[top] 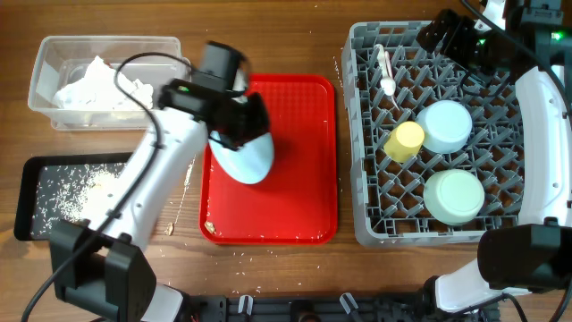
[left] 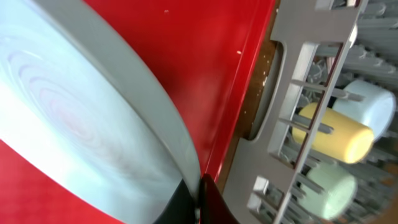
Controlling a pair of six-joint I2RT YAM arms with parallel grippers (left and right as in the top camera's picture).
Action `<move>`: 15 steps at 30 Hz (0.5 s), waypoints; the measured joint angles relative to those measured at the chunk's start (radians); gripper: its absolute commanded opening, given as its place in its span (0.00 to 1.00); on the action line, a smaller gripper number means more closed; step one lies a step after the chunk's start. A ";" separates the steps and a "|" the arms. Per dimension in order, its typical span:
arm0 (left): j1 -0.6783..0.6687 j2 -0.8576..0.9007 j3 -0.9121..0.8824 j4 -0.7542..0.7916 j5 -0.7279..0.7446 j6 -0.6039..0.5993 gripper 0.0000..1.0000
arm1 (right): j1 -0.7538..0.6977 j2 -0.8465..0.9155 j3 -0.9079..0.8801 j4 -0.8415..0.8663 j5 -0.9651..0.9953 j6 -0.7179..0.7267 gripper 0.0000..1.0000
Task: Sort waste into correct bins and load items into the dishwasher rack
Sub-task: 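Carry the emptied plate right and set it on the red tray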
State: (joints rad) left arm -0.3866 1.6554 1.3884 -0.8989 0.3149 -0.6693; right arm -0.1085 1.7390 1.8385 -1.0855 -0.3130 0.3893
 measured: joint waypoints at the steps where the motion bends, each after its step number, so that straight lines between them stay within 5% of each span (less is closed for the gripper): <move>1: -0.033 0.002 0.000 0.008 -0.033 -0.021 0.04 | 0.000 0.000 0.000 0.000 0.000 0.000 1.00; 5: -0.153 0.034 0.000 0.025 -0.151 -0.093 0.04 | 0.000 0.000 0.000 0.000 0.000 0.000 1.00; 11: -0.236 0.086 0.000 0.018 -0.213 -0.129 0.36 | 0.000 0.000 0.000 0.000 0.000 0.000 1.00; 15: -0.241 0.087 0.000 0.014 -0.219 -0.133 0.38 | 0.000 0.000 0.000 0.000 0.000 0.000 1.00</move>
State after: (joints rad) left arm -0.6281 1.7428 1.3884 -0.8852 0.0956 -0.8021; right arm -0.1085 1.7390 1.8385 -1.0855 -0.3130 0.3893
